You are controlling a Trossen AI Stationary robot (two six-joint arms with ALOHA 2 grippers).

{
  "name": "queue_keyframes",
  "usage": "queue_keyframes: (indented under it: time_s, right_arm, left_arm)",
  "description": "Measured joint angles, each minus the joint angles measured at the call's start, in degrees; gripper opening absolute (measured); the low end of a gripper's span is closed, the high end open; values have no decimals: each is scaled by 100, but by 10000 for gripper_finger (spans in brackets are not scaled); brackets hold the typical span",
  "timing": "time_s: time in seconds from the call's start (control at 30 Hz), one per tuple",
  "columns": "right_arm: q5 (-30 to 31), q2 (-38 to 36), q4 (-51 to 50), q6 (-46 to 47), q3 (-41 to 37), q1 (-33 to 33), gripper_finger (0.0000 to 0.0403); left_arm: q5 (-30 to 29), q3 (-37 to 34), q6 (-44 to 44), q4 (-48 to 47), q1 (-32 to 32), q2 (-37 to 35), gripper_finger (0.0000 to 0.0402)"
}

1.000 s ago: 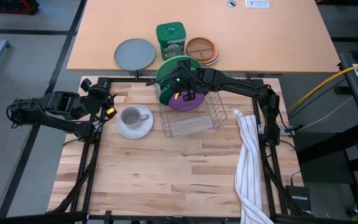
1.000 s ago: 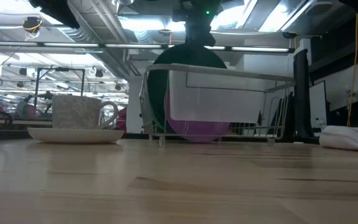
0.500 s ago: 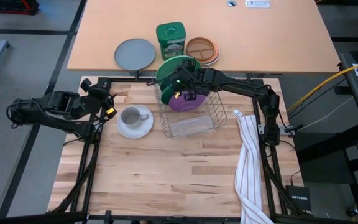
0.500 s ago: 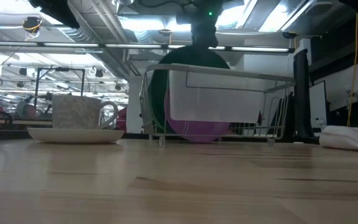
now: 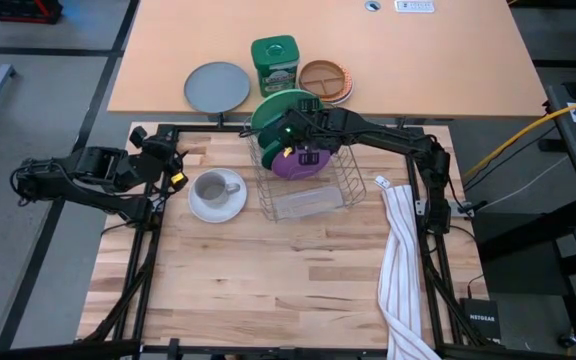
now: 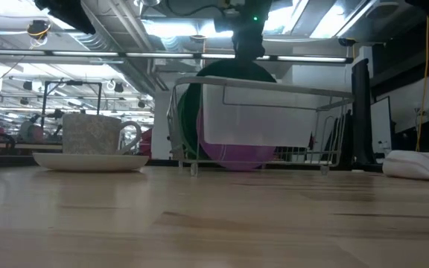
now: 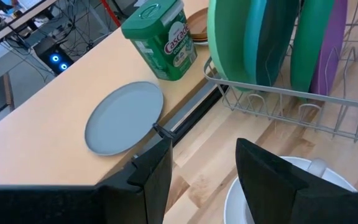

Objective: Sort dishes
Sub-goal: Put the dark green plate into the dish rack

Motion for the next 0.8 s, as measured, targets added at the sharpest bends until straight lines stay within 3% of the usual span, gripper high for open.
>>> queue_keyframes:
  time_s: [0.2, 0.8]
  right_arm:
    - [-597, 0, -23, 530, 0, -188, 175]
    - [-635, -2, -5, 196, 0, -408, 175]
  left_arm:
    - [37, 0, -26, 0, 0, 0, 166]
    - [37, -1, -33, 0, 0, 4, 166]
